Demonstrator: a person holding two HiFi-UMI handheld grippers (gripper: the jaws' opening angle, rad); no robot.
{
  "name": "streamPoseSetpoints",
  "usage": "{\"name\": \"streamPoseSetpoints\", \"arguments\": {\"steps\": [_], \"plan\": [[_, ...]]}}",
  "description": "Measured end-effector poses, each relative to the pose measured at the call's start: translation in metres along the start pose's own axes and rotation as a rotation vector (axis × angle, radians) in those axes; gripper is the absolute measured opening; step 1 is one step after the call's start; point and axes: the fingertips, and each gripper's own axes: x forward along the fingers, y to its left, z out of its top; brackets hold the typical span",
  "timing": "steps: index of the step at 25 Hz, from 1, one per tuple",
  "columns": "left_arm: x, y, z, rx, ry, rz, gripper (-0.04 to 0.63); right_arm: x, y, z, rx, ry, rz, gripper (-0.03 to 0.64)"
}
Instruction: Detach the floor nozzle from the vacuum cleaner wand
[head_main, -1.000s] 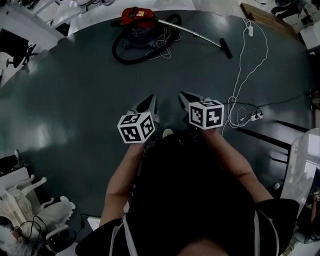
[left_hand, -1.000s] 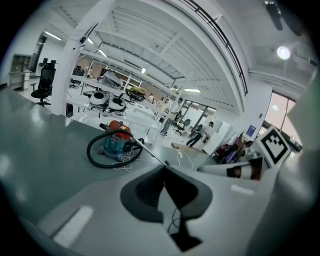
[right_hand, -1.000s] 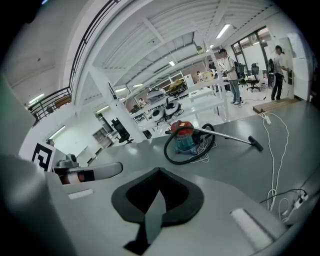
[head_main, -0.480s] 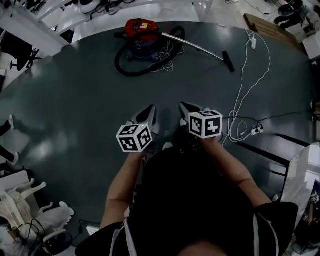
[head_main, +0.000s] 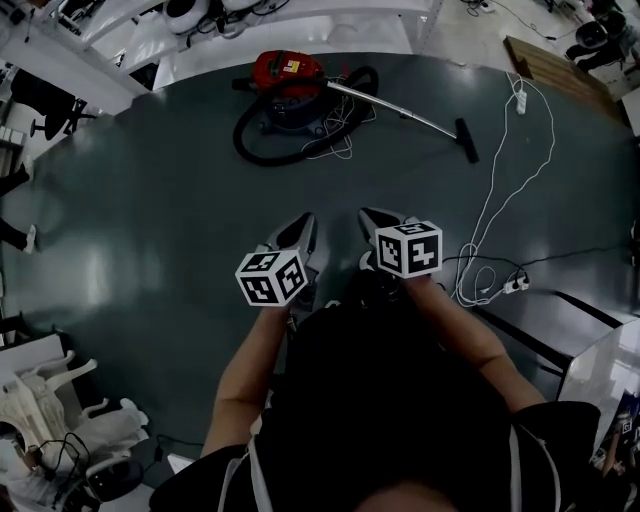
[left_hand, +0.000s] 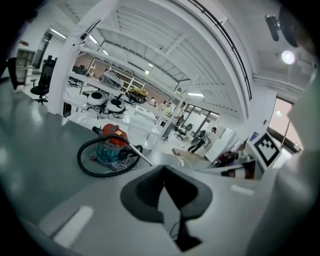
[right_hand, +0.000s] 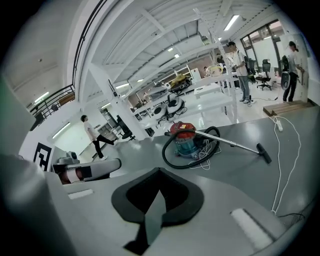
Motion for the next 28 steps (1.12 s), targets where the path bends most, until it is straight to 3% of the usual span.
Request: {"name": "streamPoseSetpoints", "arguments": {"steps": [17, 28], "plan": [[0.092, 0.009, 0.038, -0.068, 0.034, 0.049, 0.009, 0.038, -0.079, 0.051, 0.028, 0.048, 0.021, -0.003], [0.137, 0.061, 0.078, -0.054, 0.062, 0.042, 0.009, 0.089, -0.089, 0.088, 0.052, 0.074, -0.021, -0.003]]}}
